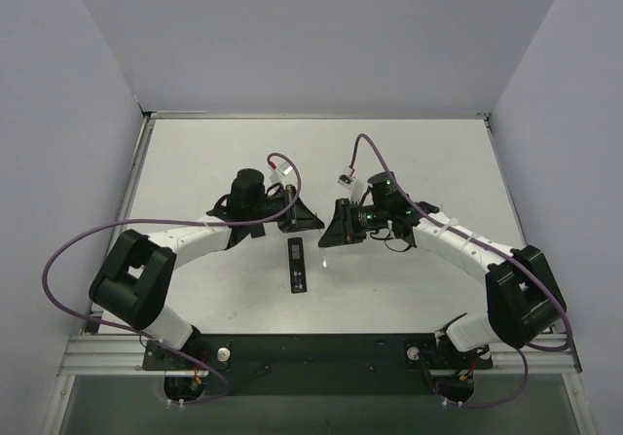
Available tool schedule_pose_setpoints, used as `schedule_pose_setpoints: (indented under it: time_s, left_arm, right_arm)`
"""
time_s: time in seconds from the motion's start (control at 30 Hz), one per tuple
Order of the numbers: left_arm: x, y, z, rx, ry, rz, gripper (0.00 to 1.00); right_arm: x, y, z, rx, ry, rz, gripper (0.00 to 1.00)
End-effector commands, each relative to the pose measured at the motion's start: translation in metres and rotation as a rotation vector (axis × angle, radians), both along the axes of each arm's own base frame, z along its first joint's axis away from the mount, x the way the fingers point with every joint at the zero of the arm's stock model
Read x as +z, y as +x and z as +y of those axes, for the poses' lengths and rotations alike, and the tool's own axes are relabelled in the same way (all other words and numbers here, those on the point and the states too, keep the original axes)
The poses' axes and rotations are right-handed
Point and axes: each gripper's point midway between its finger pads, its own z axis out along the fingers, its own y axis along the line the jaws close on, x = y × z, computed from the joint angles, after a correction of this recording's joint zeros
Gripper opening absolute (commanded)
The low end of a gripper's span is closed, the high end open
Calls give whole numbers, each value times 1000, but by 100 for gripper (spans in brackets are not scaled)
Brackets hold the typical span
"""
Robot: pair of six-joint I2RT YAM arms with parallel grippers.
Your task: Unload the batteries from the remote control
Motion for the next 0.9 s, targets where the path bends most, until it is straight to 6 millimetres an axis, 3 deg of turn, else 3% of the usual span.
schedule_pose_setpoints:
  time_s: [0.0,0.03,0.1,0.13,0.17,0.2,0.23,0.3,0.4,0.6,0.87]
  left_arm:
    - [21,1,0,17,-45,-13,0]
    - [21,2,1,30,-39,8,0]
    - [22,3,4,70,-50,77,0]
    - [31,6,4,81,-85,73,0]
    - [30,3,6,92,-102,103,0]
    - [36,6,8,121,-138,160,0]
    - [47,7,8,129,-180,148,0]
    - [51,9,13,174,-222,224,0]
    - [63,9,18,215,-294,289,0]
    - [81,9,21,255,-334,333,0]
    - [70,9,29,324,-326,402,0]
  right_arm:
    - [16,10,-10,-49,-45,-192,22]
    - [29,11,-12,-64,-35,-255,25]
    - [29,17,-22,-132,-73,-353,26]
    - [52,21,-21,-146,-31,-491,26]
    - [58,26,-24,-175,-34,-575,26]
    - [42,20,-31,-160,-52,-627,27]
    - [74,18,-26,-136,21,-841,27]
    - [78,12,-31,-137,52,-1034,29]
    - [102,1,-36,-115,82,-1309,31]
    - [101,-14,-32,-16,71,-1498,35]
    - [112,-22,-18,33,-18,-1645,40]
